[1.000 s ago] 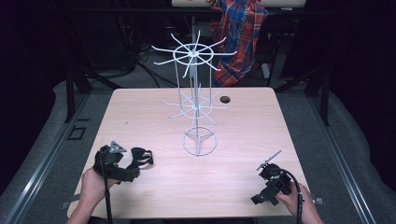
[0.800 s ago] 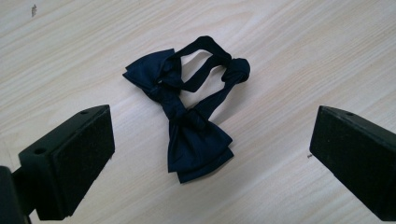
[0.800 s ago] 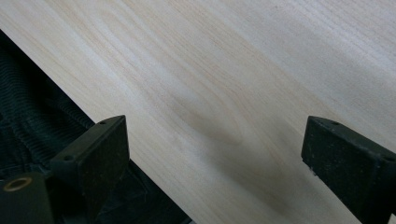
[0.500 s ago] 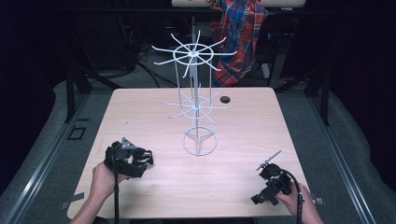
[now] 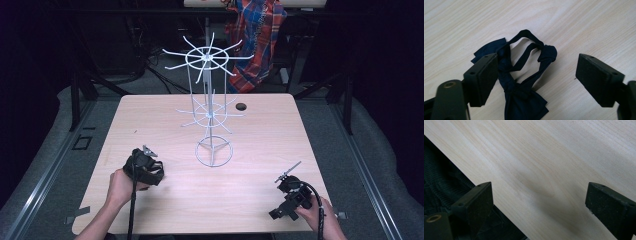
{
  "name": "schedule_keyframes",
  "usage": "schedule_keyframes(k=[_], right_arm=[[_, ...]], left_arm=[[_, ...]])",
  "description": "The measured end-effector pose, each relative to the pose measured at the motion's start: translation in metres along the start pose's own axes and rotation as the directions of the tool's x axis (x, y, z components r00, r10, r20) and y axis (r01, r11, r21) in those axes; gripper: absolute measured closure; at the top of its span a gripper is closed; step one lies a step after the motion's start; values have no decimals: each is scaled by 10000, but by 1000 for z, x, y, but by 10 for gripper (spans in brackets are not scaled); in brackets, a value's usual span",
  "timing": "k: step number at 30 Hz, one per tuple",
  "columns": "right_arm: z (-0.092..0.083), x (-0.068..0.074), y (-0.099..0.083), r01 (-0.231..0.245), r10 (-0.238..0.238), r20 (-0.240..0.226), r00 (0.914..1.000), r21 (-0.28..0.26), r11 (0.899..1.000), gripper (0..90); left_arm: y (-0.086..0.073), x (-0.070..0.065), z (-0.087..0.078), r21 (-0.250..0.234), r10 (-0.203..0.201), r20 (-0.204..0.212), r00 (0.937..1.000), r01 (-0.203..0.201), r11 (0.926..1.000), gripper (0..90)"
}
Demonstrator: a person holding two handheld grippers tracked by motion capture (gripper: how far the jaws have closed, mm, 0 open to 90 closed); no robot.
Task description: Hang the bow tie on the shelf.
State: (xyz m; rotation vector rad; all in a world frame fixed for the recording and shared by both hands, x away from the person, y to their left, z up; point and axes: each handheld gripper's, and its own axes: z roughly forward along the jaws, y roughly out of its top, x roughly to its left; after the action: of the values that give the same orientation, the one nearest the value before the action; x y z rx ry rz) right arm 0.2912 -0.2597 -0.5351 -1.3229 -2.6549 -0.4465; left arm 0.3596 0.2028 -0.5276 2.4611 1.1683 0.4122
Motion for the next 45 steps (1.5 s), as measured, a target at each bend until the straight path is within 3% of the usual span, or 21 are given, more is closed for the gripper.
schedule_keyframes(k=[3,7,10,11,12,16,21,24,25,27,29,31,32,37,45], right_arm=[[-1,-1,0,118,-119,85,9999,140,9998,74],[2,2,-1,-218,221,117,9997,-233,9995,74],[2,1,-1,-209,211,89,9997,-224,9995,74],[-1,-1,1,219,-224,169,9996,297,9993,75],[-1,-2,1,281,-289,188,9994,381,9989,75],[3,2,-2,-288,290,48,9996,-300,9991,75],[0,-1,0,167,-172,186,9997,278,9995,75],[0,0,-1,-46,46,16,10000,110,9999,76],[-2,-1,0,166,-174,209,9996,367,9992,76],[-1,-1,0,134,-142,244,9996,348,9993,76],[1,1,-2,-165,165,134,9998,-45,9999,77],[0,1,-1,-84,84,44,10000,51,10000,77],[0,0,-1,33,-38,243,9997,173,9998,77],[-1,0,-1,77,-83,291,9995,208,9998,77],[-2,0,-1,3,-5,235,9997,87,10000,77]], left_arm=[[2,-1,4,142,122,41,9999,-122,9998,245],[5,-2,9,271,241,99,9997,-244,9993,326],[7,-2,13,368,290,230,9993,-298,9989,381],[8,-2,14,373,268,269,9993,-278,9989,399],[9,-2,15,408,274,208,9994,-282,9988,415],[11,-1,21,552,201,518,9985,-230,9982,481],[13,-3,28,924,286,687,9972,-350,9951,587],[14,-4,30,1049,384,747,9965,-461,9934,646],[13,-4,31,1047,386,755,9964,-464,9934,668],[13,-3,31,1048,385,726,9966,-461,9934,703],[13,-3,30,1030,374,773,9963,-453,9937,752],[12,-3,30,1028,407,822,9958,-491,9935,783],[12,-2,30,1044,410,844,9956,-498,9933,797],[12,3,23,667,322,925,9952,-385,9970,816],[9,14,0,-353,-209,1167,9929,252,9991,825]])
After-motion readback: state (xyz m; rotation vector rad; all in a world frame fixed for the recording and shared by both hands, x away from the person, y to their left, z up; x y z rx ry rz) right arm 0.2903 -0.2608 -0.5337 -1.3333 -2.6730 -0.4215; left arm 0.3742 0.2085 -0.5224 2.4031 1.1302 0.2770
